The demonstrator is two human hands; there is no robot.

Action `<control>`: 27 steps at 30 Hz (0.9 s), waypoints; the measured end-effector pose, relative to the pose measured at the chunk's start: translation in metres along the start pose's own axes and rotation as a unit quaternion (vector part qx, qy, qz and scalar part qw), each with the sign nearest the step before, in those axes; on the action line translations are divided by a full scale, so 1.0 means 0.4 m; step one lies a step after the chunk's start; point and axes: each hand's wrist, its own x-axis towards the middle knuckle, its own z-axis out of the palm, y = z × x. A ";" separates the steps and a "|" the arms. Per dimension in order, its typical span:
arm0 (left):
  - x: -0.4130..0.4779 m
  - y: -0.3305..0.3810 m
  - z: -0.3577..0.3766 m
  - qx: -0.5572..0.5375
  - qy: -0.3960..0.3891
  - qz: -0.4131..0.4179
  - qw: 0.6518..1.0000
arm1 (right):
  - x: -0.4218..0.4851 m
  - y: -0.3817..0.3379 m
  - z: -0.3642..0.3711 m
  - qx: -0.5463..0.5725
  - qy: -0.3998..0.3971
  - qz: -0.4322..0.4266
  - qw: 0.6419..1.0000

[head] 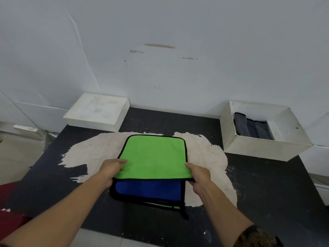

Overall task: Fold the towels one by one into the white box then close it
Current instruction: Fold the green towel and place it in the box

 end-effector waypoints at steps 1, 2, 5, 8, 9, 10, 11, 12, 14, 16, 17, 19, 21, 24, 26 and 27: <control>0.003 0.007 0.003 0.006 -0.015 -0.009 1.000 | 0.002 -0.003 0.003 -0.007 -0.001 0.001 1.000; 0.004 0.016 0.004 0.010 -0.021 -0.015 1.000 | 0.004 -0.006 0.005 -0.013 -0.007 0.003 1.000; 0.007 0.038 0.002 0.006 0.006 0.000 1.000 | 0.005 -0.018 0.007 -0.033 -0.033 0.016 0.999; 0.000 0.051 -0.005 0.011 0.035 0.043 0.998 | 0.000 -0.031 0.003 -0.082 -0.067 0.038 0.994; -0.001 0.054 -0.005 0.013 0.035 0.057 0.998 | -0.003 -0.036 0.002 -0.092 -0.082 0.043 0.991; -0.003 0.058 -0.006 0.015 0.030 0.062 0.998 | -0.006 -0.041 0.001 -0.093 -0.095 0.050 0.990; -0.005 0.062 -0.004 0.015 0.017 0.060 0.998 | -0.009 -0.046 0.001 -0.088 -0.101 0.054 0.990; -0.010 0.071 -0.002 0.014 0.000 0.055 0.998 | -0.013 -0.052 -0.001 -0.078 -0.101 0.053 0.990; -0.023 0.089 0.003 0.018 -0.024 0.048 0.998 | -0.019 -0.065 -0.003 -0.062 -0.093 0.033 0.993; -0.034 0.112 0.008 0.017 -0.028 0.046 0.998 | -0.025 -0.076 -0.007 -0.063 -0.090 -0.004 0.994; -0.041 0.128 0.016 0.017 -0.030 0.051 0.998 | -0.031 -0.083 -0.015 -0.069 -0.085 -0.028 0.994; -0.052 0.163 0.037 0.010 -0.036 0.072 0.997 | -0.036 -0.098 -0.029 -0.074 -0.073 -0.083 0.991; -0.069 0.205 0.072 -0.003 -0.057 0.107 0.993 | -0.035 -0.118 -0.052 -0.046 -0.057 -0.127 0.989; -0.088 0.262 0.137 0.006 -0.098 0.161 0.982 | -0.035 -0.156 -0.104 0.003 -0.044 -0.157 0.987; -0.101 0.292 0.181 0.027 -0.125 0.184 0.975 | -0.035 -0.181 -0.149 0.012 -0.031 -0.166 0.986; -0.109 0.302 0.205 0.037 -0.141 0.193 0.970 | -0.038 -0.192 -0.173 0.021 -0.025 -0.166 0.986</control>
